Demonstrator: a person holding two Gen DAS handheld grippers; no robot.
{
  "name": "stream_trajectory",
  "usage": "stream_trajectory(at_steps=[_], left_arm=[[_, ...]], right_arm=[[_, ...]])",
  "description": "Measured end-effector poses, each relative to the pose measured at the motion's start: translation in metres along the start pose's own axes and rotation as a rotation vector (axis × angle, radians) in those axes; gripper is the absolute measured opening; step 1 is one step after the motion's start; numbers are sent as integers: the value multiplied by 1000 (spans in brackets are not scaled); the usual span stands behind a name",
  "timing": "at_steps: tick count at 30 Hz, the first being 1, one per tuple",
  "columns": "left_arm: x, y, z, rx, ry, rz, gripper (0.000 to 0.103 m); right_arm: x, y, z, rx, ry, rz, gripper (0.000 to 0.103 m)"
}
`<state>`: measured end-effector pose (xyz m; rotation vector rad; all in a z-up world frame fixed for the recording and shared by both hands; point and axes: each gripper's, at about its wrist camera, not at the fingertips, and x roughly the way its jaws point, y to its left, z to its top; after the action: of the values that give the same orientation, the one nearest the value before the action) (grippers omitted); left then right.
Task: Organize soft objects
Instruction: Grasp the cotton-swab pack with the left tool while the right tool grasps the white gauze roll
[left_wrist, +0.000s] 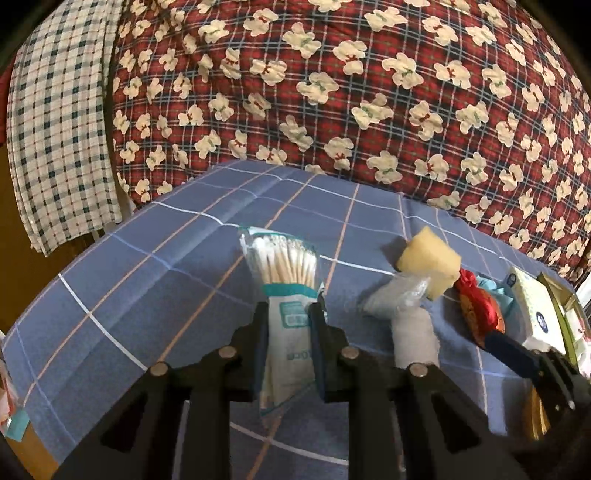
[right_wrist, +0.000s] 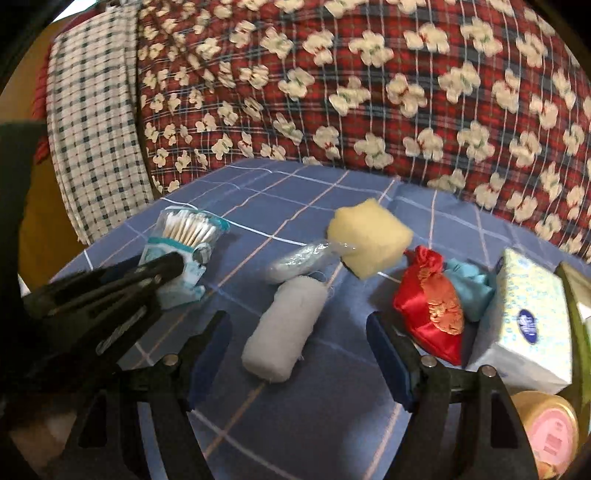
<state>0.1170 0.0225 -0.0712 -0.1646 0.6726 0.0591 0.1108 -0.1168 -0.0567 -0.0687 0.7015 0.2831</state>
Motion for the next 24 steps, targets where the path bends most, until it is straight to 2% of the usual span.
stream_trajectory(at_steps=[9,11,13,14,19,24], left_arm=[[2,-3,0,7,6,-1,19],[3,-3,1,8,9,-4,19],[3,-3,1,8,8,-2,19],[3,-3,1,8,8,-3,19],[0,-5,1,17,-3,14,19],[-4,-14,-1,33,-20,7,19]], right_arm=[[24,6,7,-12,91,15,69],[33,8,7,-21,130,25,55],[39,8,6,-18,162,41,46],[40,5,6,-7,168,50,45],[32,-4,4,44,137,98,37],[10,-2,5,31,30,52,35]])
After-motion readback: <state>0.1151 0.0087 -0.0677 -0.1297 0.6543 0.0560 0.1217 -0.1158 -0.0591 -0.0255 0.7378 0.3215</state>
